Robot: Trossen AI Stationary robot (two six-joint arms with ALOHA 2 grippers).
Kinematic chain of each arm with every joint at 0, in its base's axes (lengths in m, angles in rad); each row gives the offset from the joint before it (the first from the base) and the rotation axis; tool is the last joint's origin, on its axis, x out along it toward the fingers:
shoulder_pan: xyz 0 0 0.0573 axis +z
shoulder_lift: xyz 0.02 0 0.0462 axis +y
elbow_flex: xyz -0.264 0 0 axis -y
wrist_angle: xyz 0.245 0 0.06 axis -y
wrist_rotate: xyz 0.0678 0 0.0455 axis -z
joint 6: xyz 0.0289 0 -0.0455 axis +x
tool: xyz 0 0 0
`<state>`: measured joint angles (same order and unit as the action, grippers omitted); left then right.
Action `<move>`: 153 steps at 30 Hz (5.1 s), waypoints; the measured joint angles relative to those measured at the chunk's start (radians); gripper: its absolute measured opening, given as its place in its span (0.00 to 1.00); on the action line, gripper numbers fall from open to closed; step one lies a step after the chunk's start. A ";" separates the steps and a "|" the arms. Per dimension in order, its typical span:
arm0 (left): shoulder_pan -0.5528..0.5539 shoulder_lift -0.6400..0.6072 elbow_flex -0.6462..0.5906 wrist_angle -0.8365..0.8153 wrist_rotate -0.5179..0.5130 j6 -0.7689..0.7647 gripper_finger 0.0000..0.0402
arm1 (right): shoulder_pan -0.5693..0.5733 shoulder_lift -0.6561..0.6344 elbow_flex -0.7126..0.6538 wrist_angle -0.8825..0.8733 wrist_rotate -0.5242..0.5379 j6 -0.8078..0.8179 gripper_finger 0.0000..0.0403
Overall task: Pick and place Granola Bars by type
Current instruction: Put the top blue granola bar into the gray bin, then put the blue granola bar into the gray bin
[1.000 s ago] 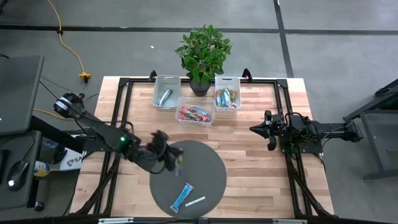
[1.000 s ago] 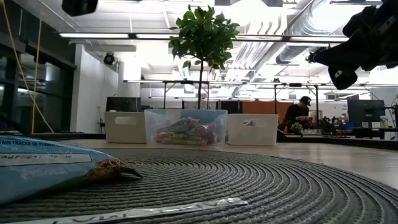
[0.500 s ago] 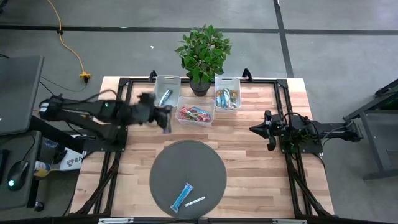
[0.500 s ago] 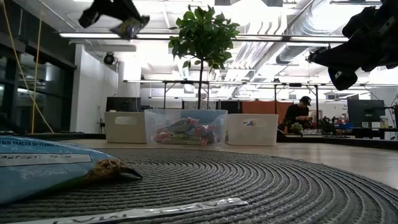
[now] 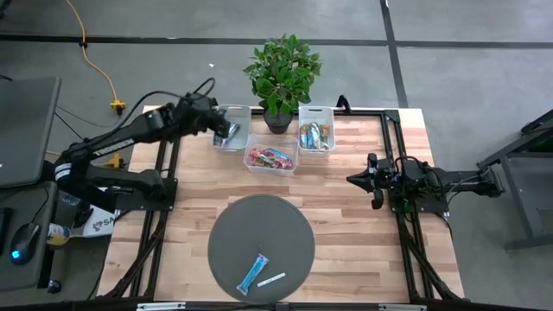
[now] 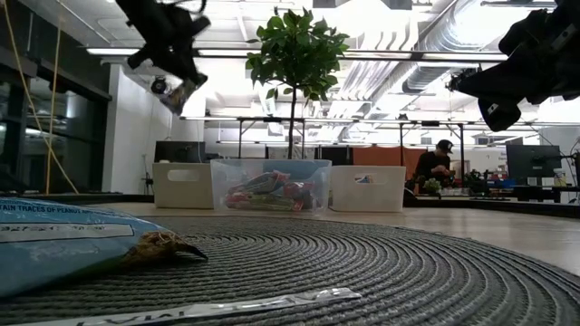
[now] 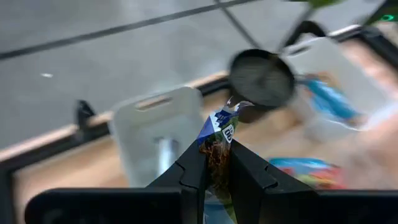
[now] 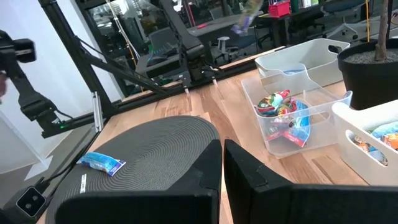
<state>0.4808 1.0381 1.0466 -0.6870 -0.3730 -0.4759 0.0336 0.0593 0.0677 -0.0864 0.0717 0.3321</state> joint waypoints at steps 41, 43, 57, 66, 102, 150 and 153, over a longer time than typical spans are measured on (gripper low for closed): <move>0.331 0.568 0.000 0.207 0.452 0.180 0.24 | 0.000 0.000 0.000 0.000 0.000 0.000 0.00; 0.331 0.568 0.000 0.207 0.471 0.180 0.30 | 0.000 0.000 0.000 0.000 0.000 0.000 0.00; 0.331 0.517 0.000 0.213 0.578 0.181 0.50 | 0.000 0.000 0.000 0.000 0.000 0.000 0.00; 0.331 0.330 0.000 0.199 0.607 0.184 0.50 | 0.000 0.000 0.000 0.000 0.000 0.000 0.00; -0.595 -0.224 -0.001 -0.214 0.234 -0.482 0.50 | 0.000 0.000 0.000 0.000 0.000 0.000 0.00; -1.240 0.573 0.000 0.413 0.072 -1.184 0.50 | 0.000 0.000 0.000 0.000 0.000 0.000 0.00; -1.240 0.595 0.000 0.410 0.094 -1.206 0.50 | 0.000 0.000 0.000 0.000 0.000 0.000 0.00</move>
<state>-0.7593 1.6330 1.0466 -0.2772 -0.2787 -1.6823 0.0336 0.0593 0.0681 -0.0864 0.0717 0.3321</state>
